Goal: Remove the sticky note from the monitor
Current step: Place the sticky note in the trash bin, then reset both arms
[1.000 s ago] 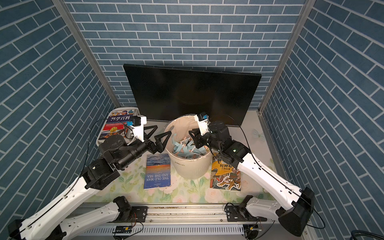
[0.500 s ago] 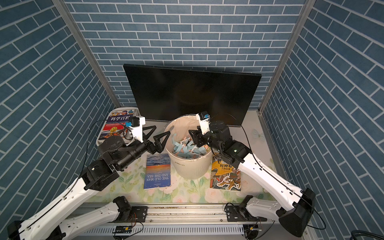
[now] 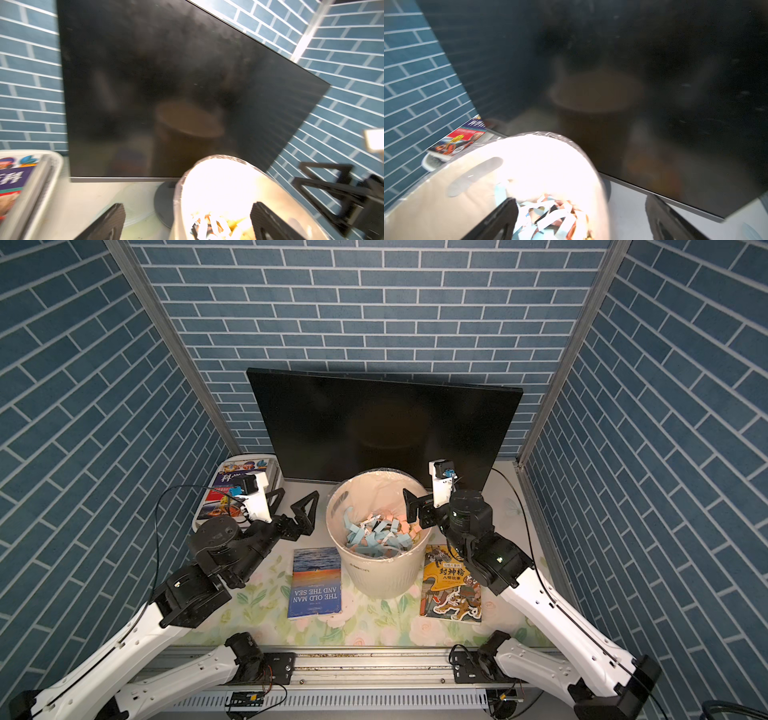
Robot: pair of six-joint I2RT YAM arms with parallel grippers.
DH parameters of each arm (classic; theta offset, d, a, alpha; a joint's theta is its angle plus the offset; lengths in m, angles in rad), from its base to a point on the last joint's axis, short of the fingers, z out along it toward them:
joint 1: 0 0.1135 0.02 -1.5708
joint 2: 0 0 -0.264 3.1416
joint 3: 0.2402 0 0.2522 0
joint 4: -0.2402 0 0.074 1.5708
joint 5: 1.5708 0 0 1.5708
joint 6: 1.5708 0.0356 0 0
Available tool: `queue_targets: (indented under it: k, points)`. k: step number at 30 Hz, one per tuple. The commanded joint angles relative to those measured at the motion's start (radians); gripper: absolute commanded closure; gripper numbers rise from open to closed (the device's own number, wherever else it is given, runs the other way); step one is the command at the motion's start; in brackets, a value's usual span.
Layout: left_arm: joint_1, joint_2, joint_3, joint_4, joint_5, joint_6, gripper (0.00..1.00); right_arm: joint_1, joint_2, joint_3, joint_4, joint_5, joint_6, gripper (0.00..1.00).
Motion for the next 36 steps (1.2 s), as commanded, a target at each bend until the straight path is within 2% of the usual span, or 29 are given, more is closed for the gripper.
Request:
queue_targets:
  k: [1,7,12,15,18,22,26,31,34,36]
  points:
    - [0.012,-0.033,-0.044,-0.022,-0.208,-0.009,0.0,-0.062,-0.11,-0.098,0.035,0.164,0.032,0.0]
    - [0.054,-0.081,-0.178,0.052,-0.38,0.0,0.0,-0.117,-0.3,-0.274,0.039,0.43,0.085,0.0]
    - [0.199,-0.036,-0.271,0.115,-0.317,-0.014,0.0,-0.142,-0.327,-0.429,0.079,0.601,0.149,0.0]
    - [0.321,0.021,-0.327,0.194,-0.248,-0.02,0.0,-0.214,-0.303,-0.508,0.13,0.611,0.208,0.0]
    - [0.413,0.065,-0.405,0.327,-0.223,0.002,0.0,-0.272,-0.302,-0.618,0.276,0.629,0.223,0.0]
    - [0.528,0.104,-0.563,0.596,-0.18,0.041,0.0,-0.297,-0.291,-0.817,0.653,0.691,0.119,0.0]
    - [0.618,0.234,-0.678,0.828,-0.11,0.108,0.0,-0.347,-0.11,-0.95,1.019,0.709,0.016,0.0]
    - [0.626,0.444,-0.777,1.146,-0.114,0.238,0.0,-0.39,0.247,-0.985,1.409,0.641,-0.162,0.0]
    - [0.625,0.54,-0.829,1.339,-0.1,0.272,0.0,-0.423,0.331,-0.976,1.521,0.535,-0.231,0.0]
    - [0.615,0.576,-0.819,1.376,-0.036,0.326,0.0,-0.472,0.373,-0.981,1.599,0.454,-0.233,0.0]
